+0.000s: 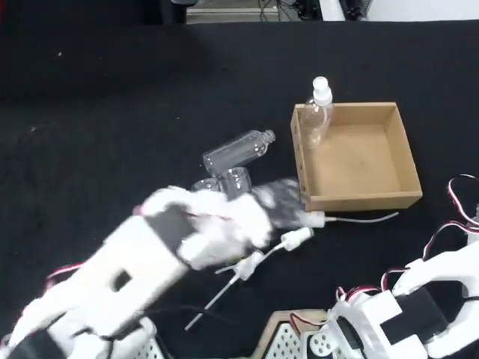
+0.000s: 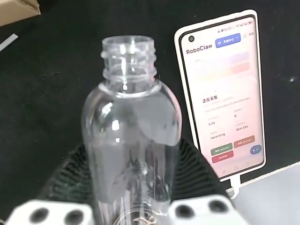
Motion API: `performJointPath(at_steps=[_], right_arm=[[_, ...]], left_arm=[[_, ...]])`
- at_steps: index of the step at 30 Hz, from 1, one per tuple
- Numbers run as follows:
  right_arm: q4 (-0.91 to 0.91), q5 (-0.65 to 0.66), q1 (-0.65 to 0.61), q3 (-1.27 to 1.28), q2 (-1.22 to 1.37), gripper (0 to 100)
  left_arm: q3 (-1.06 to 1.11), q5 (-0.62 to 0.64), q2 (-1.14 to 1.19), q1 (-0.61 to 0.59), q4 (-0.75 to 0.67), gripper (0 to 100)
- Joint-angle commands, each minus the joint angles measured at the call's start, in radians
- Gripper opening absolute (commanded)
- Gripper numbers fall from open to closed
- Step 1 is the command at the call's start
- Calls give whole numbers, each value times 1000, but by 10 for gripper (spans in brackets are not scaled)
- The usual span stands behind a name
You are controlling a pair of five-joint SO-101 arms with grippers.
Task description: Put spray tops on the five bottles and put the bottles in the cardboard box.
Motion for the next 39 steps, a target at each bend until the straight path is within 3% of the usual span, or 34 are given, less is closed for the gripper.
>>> performJointPath(at_steps=[1, 8, 15, 20, 29, 33, 37, 39], right_arm=[[63, -8, -54, -58, -68, 11], [144, -118, -195, -58, -71, 11], [138, -203, -364, 127, -278, 11], [83, -270, -526, 308, -585, 11], [140, -393, -1109, 492, -819, 11], [83, -463, -1312, 558, -828, 11], [-69, -569, -1409, 685, -828, 11], [-164, -631, -1445, 768, -828, 11]], left_arm=[[-61, -120, -158, -275, 110, 30], [27, -204, -103, -677, 118, 30], [234, -433, 35, -931, -109, 30], [268, -520, 110, -1000, -201, 30], [248, -588, 255, -1009, -207, 38], [211, -582, 315, -1009, -207, 168], [130, -571, 354, -1012, -206, 315], [73, -499, 356, -1035, -199, 333]])
